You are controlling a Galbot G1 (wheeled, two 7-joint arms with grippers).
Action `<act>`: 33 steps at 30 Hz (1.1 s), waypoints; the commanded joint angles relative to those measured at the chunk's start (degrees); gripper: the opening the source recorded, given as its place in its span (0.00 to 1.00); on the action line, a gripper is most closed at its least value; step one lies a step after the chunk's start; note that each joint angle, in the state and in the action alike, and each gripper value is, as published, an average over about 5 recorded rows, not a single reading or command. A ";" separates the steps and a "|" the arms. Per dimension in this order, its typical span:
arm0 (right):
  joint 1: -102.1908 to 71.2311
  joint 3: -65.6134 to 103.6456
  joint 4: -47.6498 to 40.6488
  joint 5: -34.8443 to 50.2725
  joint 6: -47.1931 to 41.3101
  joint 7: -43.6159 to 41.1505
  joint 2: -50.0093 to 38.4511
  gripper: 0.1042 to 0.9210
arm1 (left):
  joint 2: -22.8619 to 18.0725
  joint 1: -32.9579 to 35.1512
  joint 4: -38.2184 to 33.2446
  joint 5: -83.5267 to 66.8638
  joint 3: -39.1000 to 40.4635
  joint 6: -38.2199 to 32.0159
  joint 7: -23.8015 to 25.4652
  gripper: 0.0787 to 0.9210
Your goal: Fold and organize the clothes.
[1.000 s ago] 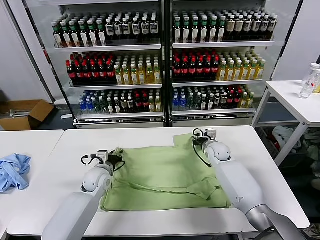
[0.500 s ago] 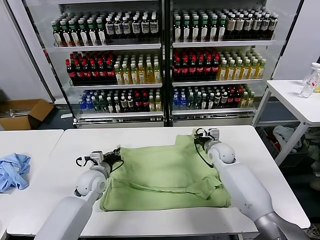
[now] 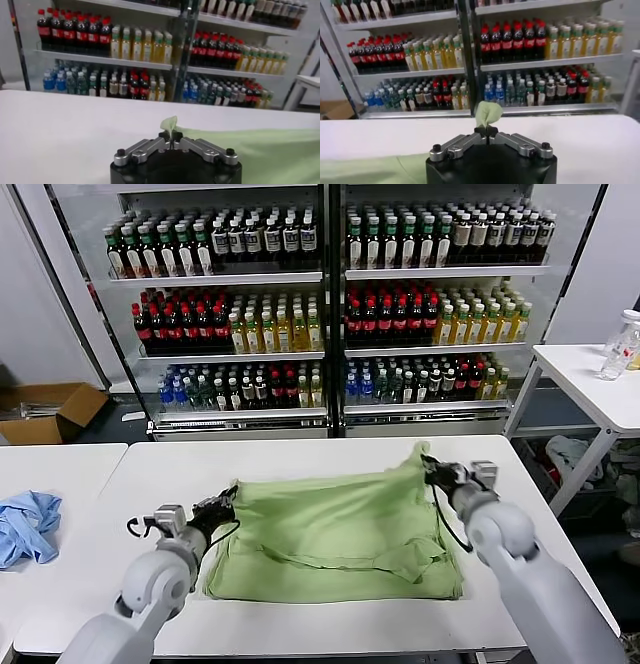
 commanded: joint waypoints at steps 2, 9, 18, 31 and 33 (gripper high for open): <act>-24.96 11.46 15.53 -4.74 -1.61 1.27 0.22 0.00 | 2.59 6.78 -4.60 8.14 -0.71 4.87 3.51 0.01; -24.35 7.67 14.32 -10.31 -2.49 1.68 3.14 0.07 | -0.31 8.44 -3.94 20.68 0.34 2.02 1.67 0.02; -27.39 10.46 16.70 -10.69 -1.63 1.31 3.13 0.39 | -4.01 15.92 -5.36 27.21 -0.68 2.89 -4.67 0.33; -28.73 10.74 18.31 -11.26 -1.48 1.21 3.09 0.83 | -6.36 12.69 -1.83 20.68 1.47 6.50 -3.30 0.69; -28.93 10.94 18.49 -11.24 -1.41 1.16 2.94 0.87 | -6.17 12.83 -2.08 19.41 1.23 6.47 -2.44 0.64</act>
